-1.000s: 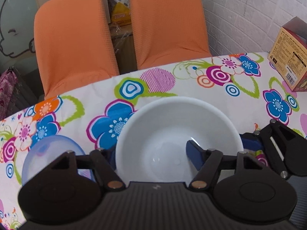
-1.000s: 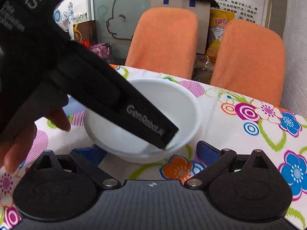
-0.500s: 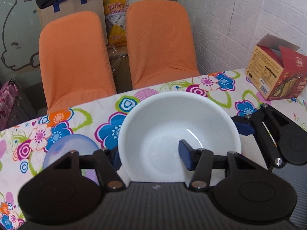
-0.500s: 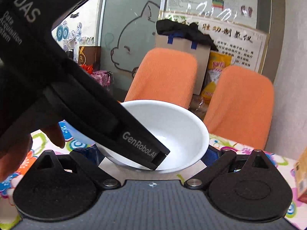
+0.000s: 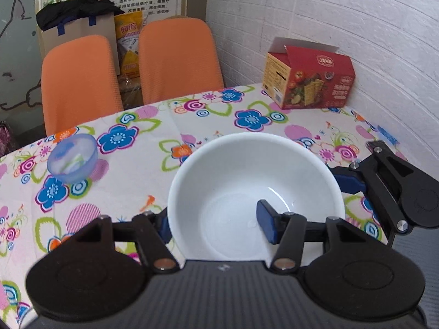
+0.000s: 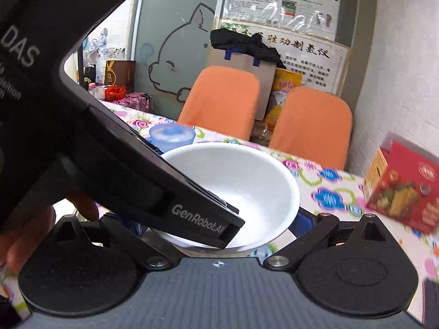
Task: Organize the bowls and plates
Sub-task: 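Carry the white bowl into the steel bowl and open the left tool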
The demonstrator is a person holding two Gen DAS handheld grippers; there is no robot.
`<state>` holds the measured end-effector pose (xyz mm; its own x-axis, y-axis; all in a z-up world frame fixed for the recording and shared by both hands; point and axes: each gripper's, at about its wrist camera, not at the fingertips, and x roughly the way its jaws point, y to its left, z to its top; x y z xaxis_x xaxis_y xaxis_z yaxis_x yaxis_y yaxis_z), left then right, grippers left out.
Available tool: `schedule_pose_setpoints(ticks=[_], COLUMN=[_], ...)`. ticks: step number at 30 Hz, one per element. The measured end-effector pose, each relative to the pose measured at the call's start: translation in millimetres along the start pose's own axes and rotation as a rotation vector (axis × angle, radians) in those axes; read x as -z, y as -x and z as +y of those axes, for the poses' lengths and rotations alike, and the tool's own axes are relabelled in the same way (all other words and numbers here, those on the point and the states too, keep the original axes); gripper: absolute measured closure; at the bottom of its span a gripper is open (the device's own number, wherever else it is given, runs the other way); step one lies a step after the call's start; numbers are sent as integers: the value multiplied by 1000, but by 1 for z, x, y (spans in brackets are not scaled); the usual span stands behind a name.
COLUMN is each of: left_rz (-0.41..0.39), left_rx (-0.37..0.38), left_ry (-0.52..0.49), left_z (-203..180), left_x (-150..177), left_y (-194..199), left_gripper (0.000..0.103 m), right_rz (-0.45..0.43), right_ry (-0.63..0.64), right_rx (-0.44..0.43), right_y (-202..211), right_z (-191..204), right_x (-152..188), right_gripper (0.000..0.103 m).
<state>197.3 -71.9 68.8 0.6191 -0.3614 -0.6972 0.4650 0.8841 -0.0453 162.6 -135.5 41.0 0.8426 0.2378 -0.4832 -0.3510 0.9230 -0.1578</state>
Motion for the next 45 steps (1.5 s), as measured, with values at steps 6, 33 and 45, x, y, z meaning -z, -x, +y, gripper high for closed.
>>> schedule_pose_setpoints(ticks=[6,33,45], left_rz=[30,-108,-110], left_rx=[-1,-32,-47], left_ry=[-1,66,83], left_z=[-6,22,23], left_x=[44,61,69], left_y=[8,47,57], left_gripper=[46,3,3], right_rz=[25,49,-22], right_ry=[-35,-131,-250], right_rx=[-21,-19,94], right_y=[14,49,73], right_z=[20,19,-7], right_x=[27,74,80], right_gripper=[15,15,15])
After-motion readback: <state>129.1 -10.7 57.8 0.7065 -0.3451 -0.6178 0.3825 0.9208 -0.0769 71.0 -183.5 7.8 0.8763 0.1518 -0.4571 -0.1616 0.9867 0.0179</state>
